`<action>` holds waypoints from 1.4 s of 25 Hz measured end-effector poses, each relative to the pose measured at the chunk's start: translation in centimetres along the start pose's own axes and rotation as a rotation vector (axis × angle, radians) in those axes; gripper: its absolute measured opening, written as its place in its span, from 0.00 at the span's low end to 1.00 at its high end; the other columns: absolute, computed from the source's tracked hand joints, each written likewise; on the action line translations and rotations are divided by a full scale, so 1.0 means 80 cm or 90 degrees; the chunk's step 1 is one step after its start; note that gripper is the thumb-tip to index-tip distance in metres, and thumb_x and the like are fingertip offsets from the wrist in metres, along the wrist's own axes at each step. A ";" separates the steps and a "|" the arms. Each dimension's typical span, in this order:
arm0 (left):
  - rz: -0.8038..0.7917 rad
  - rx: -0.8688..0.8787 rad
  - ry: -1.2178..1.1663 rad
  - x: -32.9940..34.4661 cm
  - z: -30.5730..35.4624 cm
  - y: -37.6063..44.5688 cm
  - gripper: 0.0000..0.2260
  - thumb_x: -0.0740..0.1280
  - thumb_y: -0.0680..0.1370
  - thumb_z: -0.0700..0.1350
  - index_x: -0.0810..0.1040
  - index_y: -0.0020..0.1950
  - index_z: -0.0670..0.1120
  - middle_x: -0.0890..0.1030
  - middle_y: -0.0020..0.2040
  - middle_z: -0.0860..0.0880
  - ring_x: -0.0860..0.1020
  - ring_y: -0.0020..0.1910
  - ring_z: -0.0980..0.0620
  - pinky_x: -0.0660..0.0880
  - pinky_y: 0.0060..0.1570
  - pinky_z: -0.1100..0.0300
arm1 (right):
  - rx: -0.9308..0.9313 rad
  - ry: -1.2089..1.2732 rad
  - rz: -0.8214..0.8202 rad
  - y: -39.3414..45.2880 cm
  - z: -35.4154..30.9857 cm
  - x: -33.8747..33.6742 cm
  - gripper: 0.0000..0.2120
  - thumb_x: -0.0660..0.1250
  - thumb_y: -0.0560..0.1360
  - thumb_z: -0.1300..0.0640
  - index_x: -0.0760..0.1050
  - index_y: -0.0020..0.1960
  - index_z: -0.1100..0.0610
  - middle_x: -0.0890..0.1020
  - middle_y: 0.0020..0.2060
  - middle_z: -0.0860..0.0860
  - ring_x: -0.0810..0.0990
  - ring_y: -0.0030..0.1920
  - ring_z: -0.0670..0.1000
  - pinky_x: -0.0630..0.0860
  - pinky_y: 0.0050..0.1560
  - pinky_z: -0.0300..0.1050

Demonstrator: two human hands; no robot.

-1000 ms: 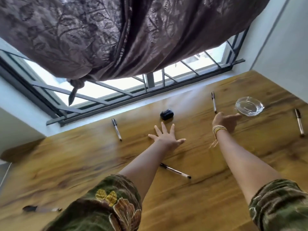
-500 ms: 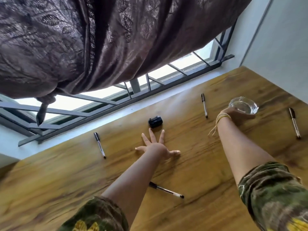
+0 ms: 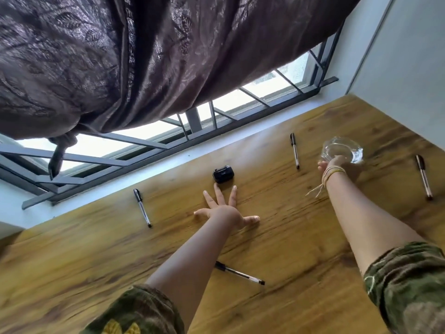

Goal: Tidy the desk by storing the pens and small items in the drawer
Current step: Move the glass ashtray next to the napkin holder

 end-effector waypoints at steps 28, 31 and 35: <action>0.460 -0.067 -1.228 0.190 -0.512 -0.193 0.07 0.63 0.76 0.34 0.79 0.46 0.43 0.84 0.40 0.41 0.82 0.34 0.43 0.78 0.37 0.51 | -0.280 -0.711 -0.966 -0.735 0.347 0.143 0.24 0.62 0.72 0.63 0.71 0.67 0.51 0.81 0.29 0.61 0.76 0.21 0.52 0.77 0.23 0.43; 0.496 -0.165 -1.206 0.232 -0.585 -0.224 0.09 0.59 0.76 0.36 0.78 0.48 0.45 0.85 0.42 0.40 0.84 0.35 0.42 0.82 0.39 0.47 | -0.287 -0.720 -0.974 -0.802 0.403 0.144 0.21 0.63 0.72 0.62 0.74 0.64 0.51 0.81 0.29 0.59 0.77 0.21 0.50 0.78 0.25 0.45; 0.533 -0.243 -1.203 0.275 -0.660 -0.255 0.10 0.60 0.75 0.37 0.78 0.54 0.43 0.85 0.44 0.41 0.84 0.42 0.38 0.80 0.45 0.39 | -0.299 -0.718 -1.000 -0.877 0.466 0.148 0.22 0.63 0.72 0.61 0.74 0.65 0.51 0.81 0.27 0.56 0.79 0.23 0.51 0.81 0.28 0.49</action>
Point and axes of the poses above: each hand's wrist, its own y-axis towards the middle knuckle, its own x-axis out of the palm, z = x × y, the point moved 4 cm from there along y, towards the middle knuckle
